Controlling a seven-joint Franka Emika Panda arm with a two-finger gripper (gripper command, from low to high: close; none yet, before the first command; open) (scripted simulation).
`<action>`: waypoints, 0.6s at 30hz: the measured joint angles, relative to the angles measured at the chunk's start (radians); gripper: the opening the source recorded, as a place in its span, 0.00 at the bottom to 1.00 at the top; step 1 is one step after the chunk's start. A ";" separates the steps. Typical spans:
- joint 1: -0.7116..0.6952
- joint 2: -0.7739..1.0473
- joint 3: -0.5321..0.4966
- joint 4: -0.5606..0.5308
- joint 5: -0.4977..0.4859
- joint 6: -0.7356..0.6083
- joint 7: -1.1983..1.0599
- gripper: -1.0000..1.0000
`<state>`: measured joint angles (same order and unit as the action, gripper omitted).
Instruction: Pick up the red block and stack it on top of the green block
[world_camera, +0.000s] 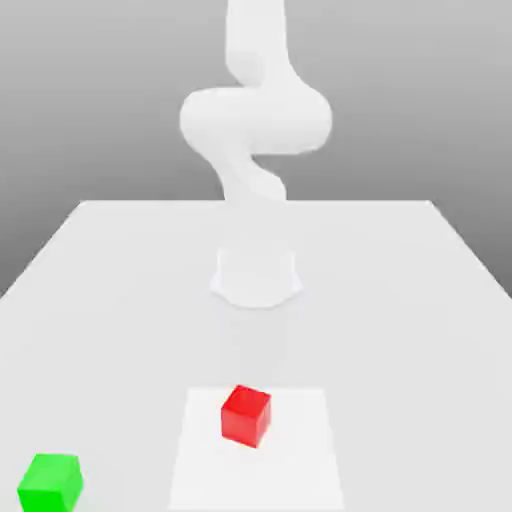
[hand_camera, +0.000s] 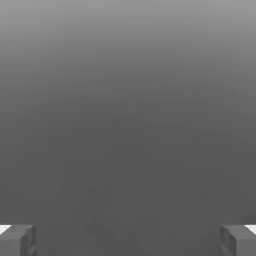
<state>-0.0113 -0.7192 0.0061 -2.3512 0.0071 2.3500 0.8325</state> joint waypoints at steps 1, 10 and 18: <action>-0.005 0.040 0.003 -0.024 0.003 0.024 0.016 0.50; -0.047 0.379 0.035 -0.228 0.018 0.230 0.160 0.50; -0.074 0.669 0.049 -0.405 0.000 0.407 0.307 0.50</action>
<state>-0.0856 -0.0499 0.0549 -2.7557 0.0067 2.7573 1.1390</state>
